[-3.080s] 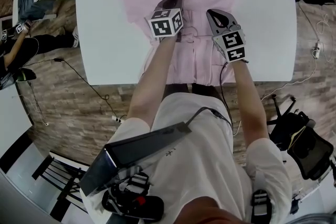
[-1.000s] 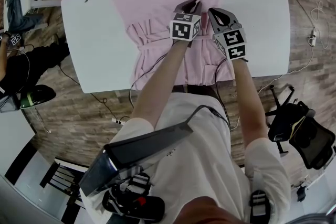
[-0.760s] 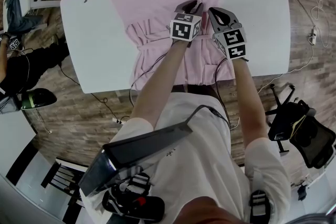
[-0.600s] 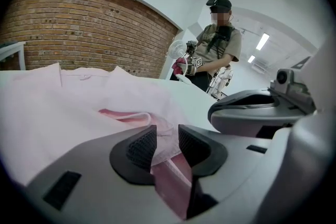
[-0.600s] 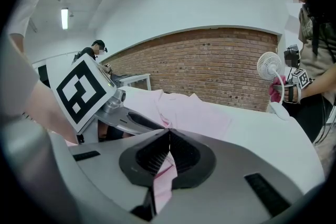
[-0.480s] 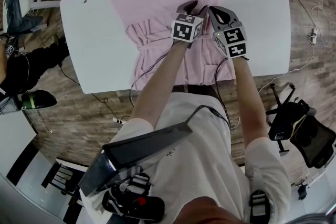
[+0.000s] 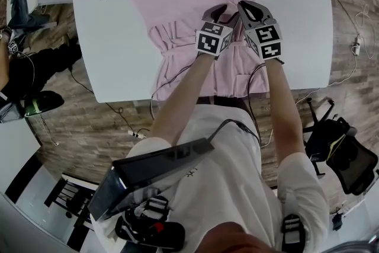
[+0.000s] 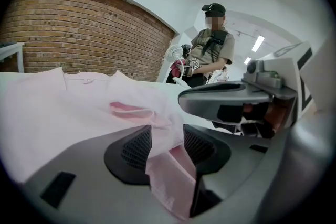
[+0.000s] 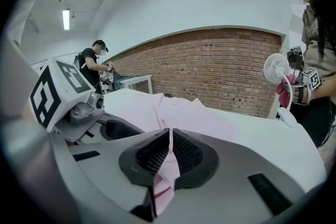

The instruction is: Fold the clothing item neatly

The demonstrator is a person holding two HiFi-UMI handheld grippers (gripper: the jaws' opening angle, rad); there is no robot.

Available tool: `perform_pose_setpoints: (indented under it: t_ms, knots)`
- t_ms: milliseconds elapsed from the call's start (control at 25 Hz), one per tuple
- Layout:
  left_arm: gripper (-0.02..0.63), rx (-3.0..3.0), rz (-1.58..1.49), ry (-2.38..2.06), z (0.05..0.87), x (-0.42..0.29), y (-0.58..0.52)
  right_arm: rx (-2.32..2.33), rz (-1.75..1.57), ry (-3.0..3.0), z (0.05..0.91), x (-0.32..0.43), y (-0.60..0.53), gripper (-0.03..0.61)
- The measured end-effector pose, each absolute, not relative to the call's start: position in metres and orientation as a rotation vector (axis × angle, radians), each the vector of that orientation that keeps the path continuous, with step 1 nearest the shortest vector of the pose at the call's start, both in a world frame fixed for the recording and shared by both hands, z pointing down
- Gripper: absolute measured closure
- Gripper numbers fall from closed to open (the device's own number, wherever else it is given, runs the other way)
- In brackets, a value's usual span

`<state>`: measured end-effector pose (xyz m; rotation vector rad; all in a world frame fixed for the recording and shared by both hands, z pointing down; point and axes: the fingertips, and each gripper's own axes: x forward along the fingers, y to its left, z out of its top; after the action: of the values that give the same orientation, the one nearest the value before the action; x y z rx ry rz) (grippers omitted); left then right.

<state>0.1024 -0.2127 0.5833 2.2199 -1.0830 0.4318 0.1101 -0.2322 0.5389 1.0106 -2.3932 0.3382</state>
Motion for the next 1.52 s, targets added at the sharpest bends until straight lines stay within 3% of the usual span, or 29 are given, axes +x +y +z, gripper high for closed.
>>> perform_pose_setpoints:
  t_ms: [200, 360, 520, 1080, 1120, 1160, 1200, 1520]
  knots:
    - [0.442, 2.191, 0.437, -1.146, 0.586, 0.072, -0.214, 0.972, 0.302, -2.396, 0.539, 0.085, -0.245, 0.572]
    - [0.442, 2.172, 0.442, -1.193, 0.589, 0.045, -0.219, 0.92, 0.218, -2.34, 0.553, 0.071, -0.253, 0.503]
    - [0.442, 2.174, 0.471, -1.225, 0.587, 0.022, -0.219, 0.831, 0.075, -2.26, 0.568, 0.055, -0.261, 0.477]
    - [0.442, 2.111, 0.493, -1.236, 0.603, -0.03, -0.213, 0.713, -0.121, -2.079, 0.596, 0.028, -0.281, 0.477]
    - [0.442, 2.108, 0.492, -1.231, 0.605, -0.03, -0.213, 0.731, -0.117, -2.079, 0.595, 0.031, -0.283, 0.484]
    - [0.442, 2.107, 0.49, -1.226, 0.606, -0.03, -0.213, 0.759, -0.108, -2.088, 0.591, 0.033, -0.286, 0.552]
    - [0.442, 2.106, 0.488, -1.222, 0.607, -0.03, -0.213, 0.792, -0.09, -2.103, 0.586, 0.036, -0.29, 0.561]
    - [0.442, 2.089, 0.471, -1.233, 0.606, -0.033, -0.212, 0.97, -0.017, -2.139, 0.568, 0.072, -0.321, 0.561]
